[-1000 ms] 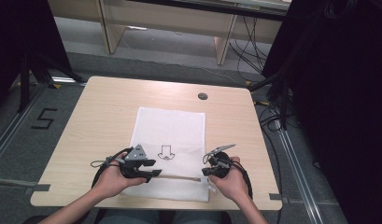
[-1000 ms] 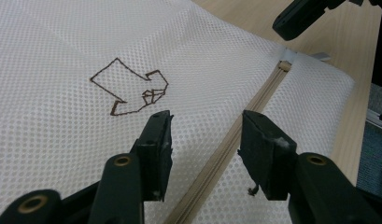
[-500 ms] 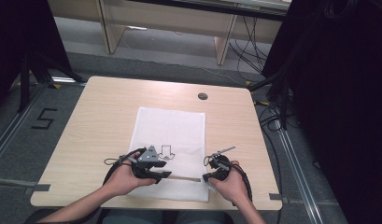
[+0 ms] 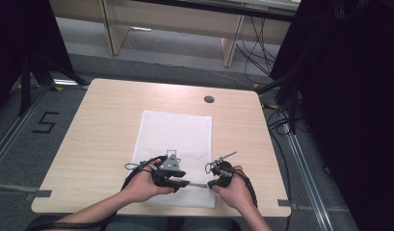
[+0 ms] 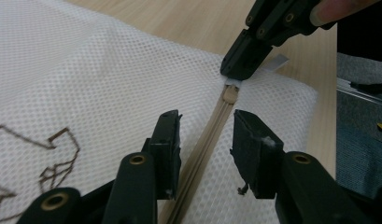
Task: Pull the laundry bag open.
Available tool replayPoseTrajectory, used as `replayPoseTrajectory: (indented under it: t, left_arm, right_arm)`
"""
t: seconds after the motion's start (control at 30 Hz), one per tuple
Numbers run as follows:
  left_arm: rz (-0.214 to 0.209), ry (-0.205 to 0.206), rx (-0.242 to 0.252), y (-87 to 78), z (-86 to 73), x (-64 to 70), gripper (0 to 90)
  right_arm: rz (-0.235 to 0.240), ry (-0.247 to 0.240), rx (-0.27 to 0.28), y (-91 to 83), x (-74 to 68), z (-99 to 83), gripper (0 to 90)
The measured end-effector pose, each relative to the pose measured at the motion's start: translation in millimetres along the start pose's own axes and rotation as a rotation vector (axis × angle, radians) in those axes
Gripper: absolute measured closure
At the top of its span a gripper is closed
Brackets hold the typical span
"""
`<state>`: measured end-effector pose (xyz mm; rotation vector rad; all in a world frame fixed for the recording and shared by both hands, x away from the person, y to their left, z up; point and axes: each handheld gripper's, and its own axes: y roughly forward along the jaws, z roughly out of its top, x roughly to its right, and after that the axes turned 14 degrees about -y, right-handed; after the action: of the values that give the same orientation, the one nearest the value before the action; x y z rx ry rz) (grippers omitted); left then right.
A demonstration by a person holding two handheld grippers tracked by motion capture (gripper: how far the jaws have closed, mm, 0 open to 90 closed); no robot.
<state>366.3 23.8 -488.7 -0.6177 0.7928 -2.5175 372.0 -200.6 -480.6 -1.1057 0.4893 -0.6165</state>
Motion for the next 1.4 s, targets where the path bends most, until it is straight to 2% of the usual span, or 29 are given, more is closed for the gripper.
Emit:
replayPoseTrajectory:
  t: [0.03,0.1,0.13,0.2,0.23,0.33,0.4,0.43,0.47,0.57,0.6,0.7,0.73,0.8,1.0,1.03,1.1,1.2,1.27,1.3,1.33,1.37,1.4]
  left_arm:
    - [-0.01,-0.004,0.001,3.7,0.8,2.2,62.8]
    - [-0.013,0.006,-0.013,9.6,3.7,4.7,64.4]
    - [-0.02,0.002,-0.011,12.6,4.7,6.0,65.2]
    - [-0.017,0.024,-0.024,16.6,7.0,6.7,66.9]
    - [-0.021,0.022,-0.027,20.2,7.8,8.0,68.0]
    - [-0.039,0.021,-0.032,28.8,7.8,9.1,70.5]
    - [-0.035,0.02,-0.047,33.6,7.2,9.2,70.7]
    - [-0.037,0.026,-0.05,35.8,7.4,9.1,70.7]
    - [-0.037,0.029,-0.052,37.8,8.1,9.0,70.7]
    - [-0.051,0.009,-0.053,43.5,9.8,10.9,70.7]
    - [-0.056,0.017,-0.059,45.9,10.5,10.1,70.9]
    - [-0.064,0.004,-0.071,51.0,11.2,8.3,71.2]
    - [-0.062,-0.008,-0.069,53.3,11.1,9.5,71.2]
    - [-0.063,0.004,-0.072,55.9,11.3,10.3,71.2]
    - [-0.069,0.0,-0.067,58.6,10.8,10.6,72.8]
    - [-0.058,0.016,-0.071,58.0,10.8,10.5,74.3]
    - [-0.056,0.02,-0.058,58.2,9.5,13.6,77.1]
    - [-0.043,0.076,-0.049,56.5,10.0,18.2,79.3]
    - [-0.049,0.073,-0.043,56.1,10.8,19.8,80.2]
    - [-0.041,0.097,-0.058,55.2,12.1,19.3,80.3]
    - [-0.046,0.079,-0.048,56.4,11.5,20.1,80.3]
    - [-0.048,0.073,-0.049,56.7,11.2,19.7,80.2]
    - [-0.054,0.07,-0.044,57.6,10.9,19.0,80.2]
  right_arm:
    - [0.001,-0.011,0.003,0.4,0.9,0.0,90.0]
    - [-0.003,0.014,-0.007,-0.5,0.3,0.3,90.0]
    - [0.005,-0.005,0.005,0.5,2.4,-0.1,90.0]
    - [0.017,0.018,0.001,0.0,3.0,-0.4,90.0]
    - [0.023,0.01,0.016,0.7,4.8,-1.0,90.0]
    - [0.041,0.031,0.023,0.8,6.8,-1.9,90.0]
    - [0.04,0.04,0.014,0.3,6.0,-1.7,90.0]
    - [0.036,0.017,0.023,1.0,6.9,-1.7,90.0]
    - [0.038,0.014,0.029,1.2,6.7,-1.8,90.0]
    - [0.039,0.024,0.021,0.7,6.9,-1.7,90.0]
    - [0.042,0.029,0.023,0.7,7.2,-1.8,90.0]
    - [0.05,0.05,0.014,0.1,7.5,-2.4,90.0]
    - [0.058,0.028,0.024,0.9,9.3,-2.7,90.0]
    - [0.056,0.028,0.025,1.0,9.2,-2.8,90.0]
    - [0.057,0.027,0.025,1.0,9.4,-2.8,90.0]
    - [0.058,0.027,0.024,1.0,9.4,-2.8,90.0]
    - [0.057,0.027,0.024,1.0,9.4,-2.7,90.0]
    - [0.058,0.027,0.024,1.0,9.6,-2.8,90.0]
    - [0.051,0.024,0.026,0.8,9.7,-3.0,90.0]
    - [0.058,0.026,0.027,1.0,9.7,-3.1,90.0]
    - [0.059,0.027,0.027,1.0,9.7,-3.1,90.0]
    - [0.056,0.046,0.02,0.3,8.5,-3.0,90.0]
    - [0.057,0.045,0.02,0.1,8.5,-3.2,90.0]
